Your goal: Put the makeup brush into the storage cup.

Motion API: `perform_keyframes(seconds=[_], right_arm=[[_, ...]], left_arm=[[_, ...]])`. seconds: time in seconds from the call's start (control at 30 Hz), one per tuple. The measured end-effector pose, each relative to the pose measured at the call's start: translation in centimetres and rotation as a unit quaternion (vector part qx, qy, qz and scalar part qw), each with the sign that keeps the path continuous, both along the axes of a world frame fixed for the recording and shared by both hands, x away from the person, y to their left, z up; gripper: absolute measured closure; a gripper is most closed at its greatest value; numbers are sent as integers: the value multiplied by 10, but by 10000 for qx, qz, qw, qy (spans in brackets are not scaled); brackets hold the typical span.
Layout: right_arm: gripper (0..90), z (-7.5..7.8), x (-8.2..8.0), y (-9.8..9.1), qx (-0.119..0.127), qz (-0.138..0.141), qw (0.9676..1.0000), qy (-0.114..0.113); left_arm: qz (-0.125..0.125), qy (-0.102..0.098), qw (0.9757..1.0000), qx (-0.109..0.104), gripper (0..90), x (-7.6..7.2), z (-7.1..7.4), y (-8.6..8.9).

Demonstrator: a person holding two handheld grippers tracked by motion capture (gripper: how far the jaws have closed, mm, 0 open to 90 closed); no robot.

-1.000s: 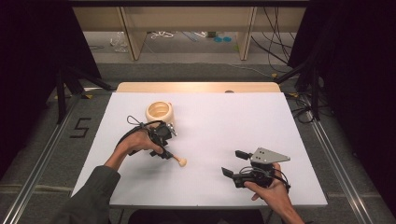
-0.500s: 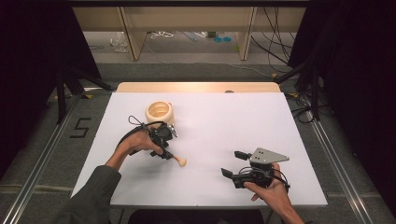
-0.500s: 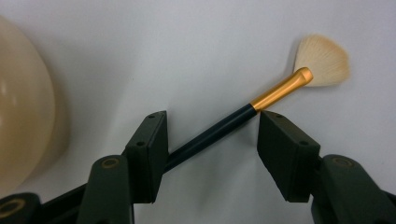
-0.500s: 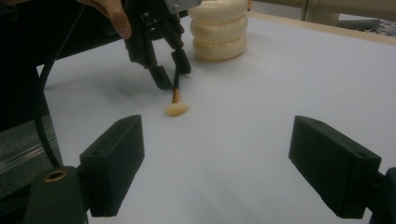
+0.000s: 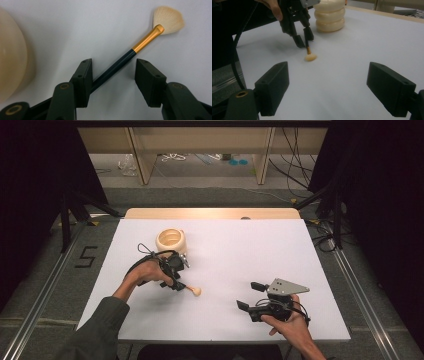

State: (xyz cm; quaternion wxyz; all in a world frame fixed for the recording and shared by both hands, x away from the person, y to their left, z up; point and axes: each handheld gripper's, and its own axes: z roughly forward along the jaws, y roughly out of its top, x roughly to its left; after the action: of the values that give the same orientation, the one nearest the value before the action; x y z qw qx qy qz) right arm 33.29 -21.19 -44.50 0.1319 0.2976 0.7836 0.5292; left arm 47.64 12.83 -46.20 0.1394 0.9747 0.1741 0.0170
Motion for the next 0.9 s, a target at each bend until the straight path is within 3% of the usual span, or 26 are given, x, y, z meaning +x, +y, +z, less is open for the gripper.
perform_keyframes(seconds=[0.47,0.53,0.57,0.9], right_arm=[[190,0,0,0,8,5,10000,31],[190,-1,0,1,145,17,9999,47],[190,-2,1,1,152,14,9999,17],[190,0,0,-1,99,-4,9999,101]], left_arm=[[-7,10,10000,91,639,0,2,2],[66,101,9998,126,666,-2,2,1],[-81,8,9998,206,674,-1,2,0],[-97,155,9991,380,729,-2,3,-5]])
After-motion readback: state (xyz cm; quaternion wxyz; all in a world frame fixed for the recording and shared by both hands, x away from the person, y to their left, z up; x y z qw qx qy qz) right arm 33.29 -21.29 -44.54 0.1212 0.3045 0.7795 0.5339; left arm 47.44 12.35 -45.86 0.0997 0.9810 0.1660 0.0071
